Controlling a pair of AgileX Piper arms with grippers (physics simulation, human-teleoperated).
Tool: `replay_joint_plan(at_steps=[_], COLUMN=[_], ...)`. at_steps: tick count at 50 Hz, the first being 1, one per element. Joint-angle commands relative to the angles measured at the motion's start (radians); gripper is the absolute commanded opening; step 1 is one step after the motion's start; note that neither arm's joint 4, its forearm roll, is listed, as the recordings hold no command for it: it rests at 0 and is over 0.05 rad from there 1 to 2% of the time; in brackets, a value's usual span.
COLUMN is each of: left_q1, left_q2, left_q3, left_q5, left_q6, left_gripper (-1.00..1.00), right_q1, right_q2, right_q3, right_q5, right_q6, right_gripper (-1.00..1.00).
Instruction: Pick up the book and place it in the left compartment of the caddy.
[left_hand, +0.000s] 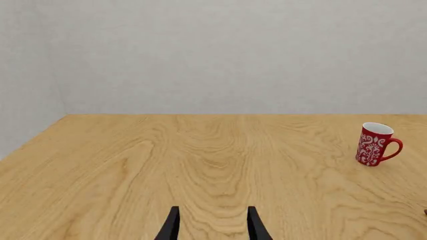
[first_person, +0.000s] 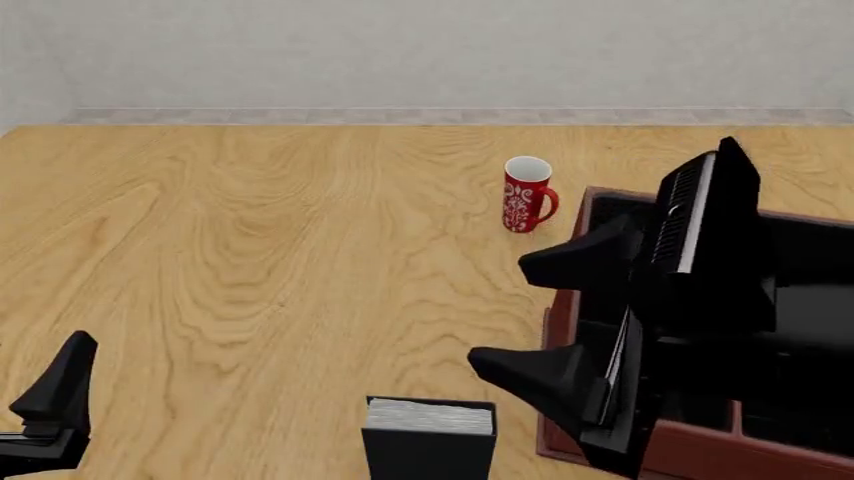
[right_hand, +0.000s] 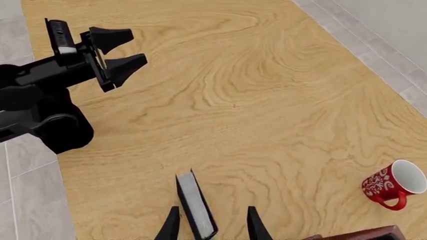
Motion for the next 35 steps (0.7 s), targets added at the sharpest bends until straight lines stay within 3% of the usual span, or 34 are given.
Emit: replay_joint_plan(at_steps=[1, 35], left_q1=[0.0, 0.0], left_q2=[0.0, 0.0], left_q3=[0.0, 0.0], left_q5=[0.0, 0.0], left_q6=[0.0, 0.0], left_gripper=[1.0, 1.0], right_q1=[-0.004, 0.009], right_q2=[0.024, 0.079], right_q3=[-0.005, 0.048], right_q5=[0.01, -0.053], right_q6=[-0.01, 0.027], right_gripper=[1.0, 1.0])
